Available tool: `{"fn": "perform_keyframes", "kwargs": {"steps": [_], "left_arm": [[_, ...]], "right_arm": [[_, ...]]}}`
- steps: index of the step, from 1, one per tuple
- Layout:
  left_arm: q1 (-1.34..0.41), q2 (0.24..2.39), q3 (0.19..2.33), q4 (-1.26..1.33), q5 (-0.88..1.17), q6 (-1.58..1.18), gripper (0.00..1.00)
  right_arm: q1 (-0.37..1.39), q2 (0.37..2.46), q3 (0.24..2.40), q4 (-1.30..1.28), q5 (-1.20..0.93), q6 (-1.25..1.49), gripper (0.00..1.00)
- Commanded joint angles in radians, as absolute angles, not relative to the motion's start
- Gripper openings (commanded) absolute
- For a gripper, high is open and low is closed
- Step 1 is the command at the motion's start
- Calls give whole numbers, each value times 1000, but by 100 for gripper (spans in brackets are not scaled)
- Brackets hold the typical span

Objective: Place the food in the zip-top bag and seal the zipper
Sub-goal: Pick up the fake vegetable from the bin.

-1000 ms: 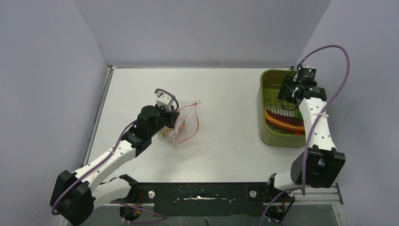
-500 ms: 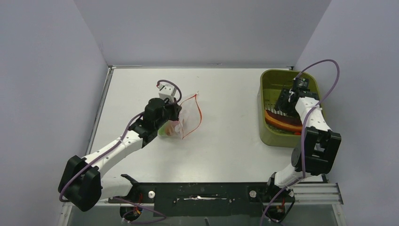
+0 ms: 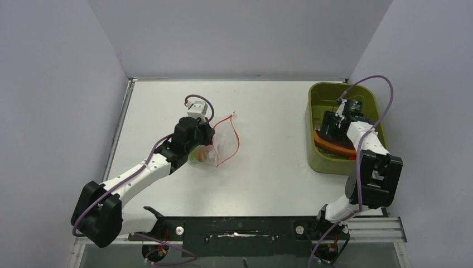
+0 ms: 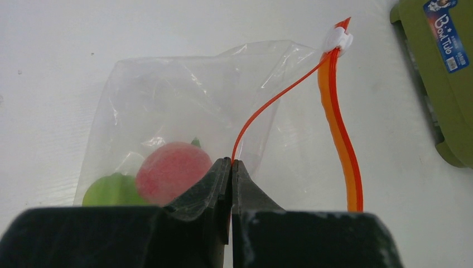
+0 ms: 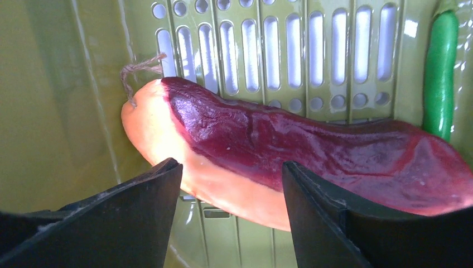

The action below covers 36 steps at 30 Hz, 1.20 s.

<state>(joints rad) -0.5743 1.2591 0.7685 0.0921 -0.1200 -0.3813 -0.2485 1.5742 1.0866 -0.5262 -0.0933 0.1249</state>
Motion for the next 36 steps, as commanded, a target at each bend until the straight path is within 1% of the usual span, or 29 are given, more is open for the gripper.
{"fn": "perform_keyframes", "kwargs": {"steps": [1, 5, 8, 11, 15, 17, 20, 21, 25, 27, 30, 32, 34, 36], "left_arm": [[-574, 1253, 815, 55, -129, -356, 0], [-573, 1255, 835, 29, -134, -329, 0], [-573, 1257, 833, 26, -128, -320, 0], [-574, 1252, 820, 31, -132, -312, 0], [-573, 1258, 804, 47, -121, -307, 0], [-574, 1267, 812, 34, -113, -305, 0], [-574, 1267, 820, 19, -115, -305, 0], [-573, 1265, 820, 21, -112, -305, 0], [-574, 1276, 834, 8, -87, -305, 0], [-574, 1284, 846, 3, -83, -304, 0], [-573, 1292, 848, 11, -78, -302, 0], [-574, 1298, 849, 10, -76, -302, 0], [-573, 1297, 844, 12, -73, -308, 0], [-574, 1291, 835, 17, -69, -317, 0]], "right_arm": [[-239, 1532, 1120, -456, -100, 1, 69], [-243, 1554, 1085, -427, -148, -90, 77], [-233, 1592, 1120, -434, -229, -150, 79], [-224, 1629, 1146, -441, -233, -256, 82], [-257, 1689, 1182, -469, -313, -359, 88], [-259, 1713, 1193, -475, -297, -382, 89], [-258, 1737, 1217, -463, -250, -385, 88], [-260, 1742, 1228, -458, -229, -376, 86], [-270, 1731, 1246, -396, -158, -315, 73], [-274, 1727, 1274, -367, -159, -284, 70], [-274, 1739, 1329, -376, -210, -263, 69], [-275, 1738, 1337, -391, -286, -282, 69], [-273, 1731, 1321, -416, -368, -330, 71], [-275, 1725, 1307, -442, -427, -365, 77]]}}
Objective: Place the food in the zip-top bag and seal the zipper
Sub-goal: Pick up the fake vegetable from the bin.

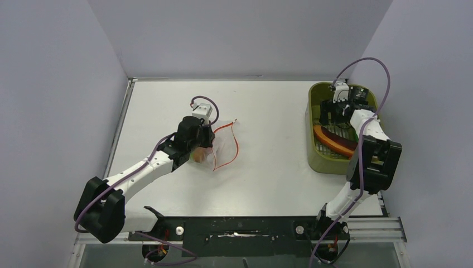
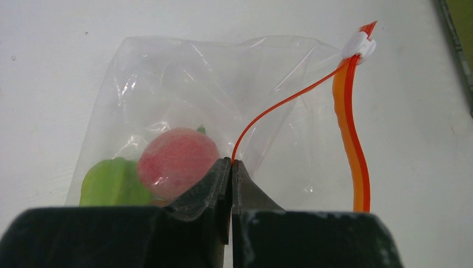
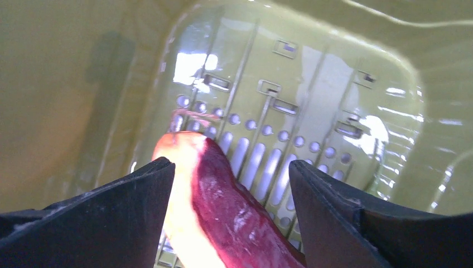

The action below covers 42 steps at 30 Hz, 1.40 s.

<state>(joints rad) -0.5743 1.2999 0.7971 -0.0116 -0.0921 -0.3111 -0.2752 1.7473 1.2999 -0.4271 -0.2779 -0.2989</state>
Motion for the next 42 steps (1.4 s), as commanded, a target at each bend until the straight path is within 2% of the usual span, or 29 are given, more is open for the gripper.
{"fn": "perform_keyframes", "kwargs": {"steps": [1, 10, 18, 33, 42], "left_arm": [[-574, 1287, 833, 17, -69, -320, 0], [-575, 1267, 820, 13, -59, -322, 0], [-574, 1267, 821, 17, -64, -321, 0], [-566, 1259, 799, 12, -68, -330, 0], [-559, 1272, 806, 15, -66, -324, 0]], "right_arm": [[-275, 1723, 1302, -460, -441, -395, 80], [-267, 1773, 1309, -558, -403, -497, 99], [-247, 1806, 1343, -570, -330, -553, 97], [-219, 1878, 1381, -576, -324, -550, 100], [-219, 1893, 1371, -574, -307, -550, 86]]}}
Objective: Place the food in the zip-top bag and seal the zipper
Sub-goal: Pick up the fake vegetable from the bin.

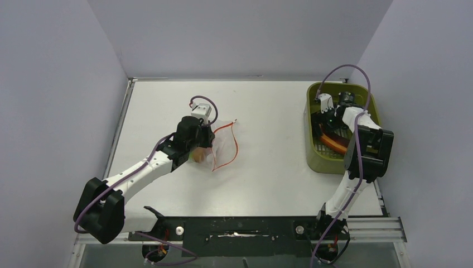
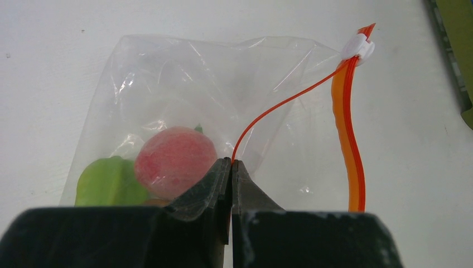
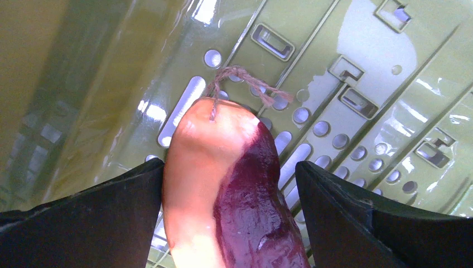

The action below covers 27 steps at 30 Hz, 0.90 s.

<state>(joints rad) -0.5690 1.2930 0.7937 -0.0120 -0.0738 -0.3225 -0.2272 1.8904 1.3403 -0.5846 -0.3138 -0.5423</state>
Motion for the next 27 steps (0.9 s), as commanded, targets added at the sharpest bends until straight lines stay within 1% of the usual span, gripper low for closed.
{"fn": "perform_keyframes", "kwargs": {"steps": [1, 5, 7, 8, 11, 13, 27], "left_arm": [[-558, 1275, 810, 16, -66, -324, 0], [-556, 1283, 820, 14, -72, -311, 0], [-552, 1285, 824, 19, -78, -306, 0], [-552, 1287, 824, 23, -79, -305, 0], [-550, 1295, 826, 33, -75, -308, 0], [-550, 1299, 831, 34, -71, -308, 0], [-551, 1256, 854, -15, -74, -276, 0]], "right_arm": [[-218, 1896, 1375, -572, -309, -543, 86], [-210, 1904, 1375, -568, -315, -522, 85], [-209, 1901, 1372, -568, -315, -525, 83], [-209, 1900, 1371, -568, -316, -526, 81], [-209, 1896, 1384, -568, -318, -524, 70], [-209, 1888, 1395, -568, -319, -521, 65], [-207, 1783, 1429, -525, -316, -434, 60]]}}
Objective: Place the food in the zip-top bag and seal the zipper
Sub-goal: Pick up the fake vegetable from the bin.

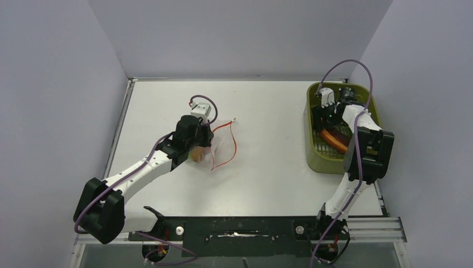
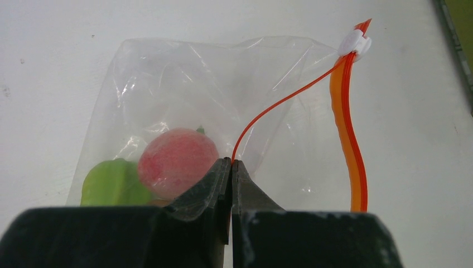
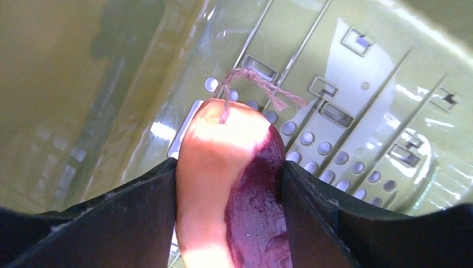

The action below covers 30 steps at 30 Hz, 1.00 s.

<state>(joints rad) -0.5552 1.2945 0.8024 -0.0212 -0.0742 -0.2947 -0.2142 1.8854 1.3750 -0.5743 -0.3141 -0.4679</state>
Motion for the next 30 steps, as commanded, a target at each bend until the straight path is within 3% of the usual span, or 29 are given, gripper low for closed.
{"fn": "perform_keyframes", "kwargs": {"steps": [1, 13, 30], "left_arm": [[-550, 1252, 855, -16, -73, -277, 0], [-552, 1176, 888, -37, -88, -307, 0], [-551, 1122, 1008, -99, -48, -376, 0]], "right_arm": [[-206, 1773, 1428, -524, -311, -434, 60], [-190, 1626, 1423, -506, -342, -380, 57], [-148, 1455, 1476, -449, -209, -254, 56]]}}
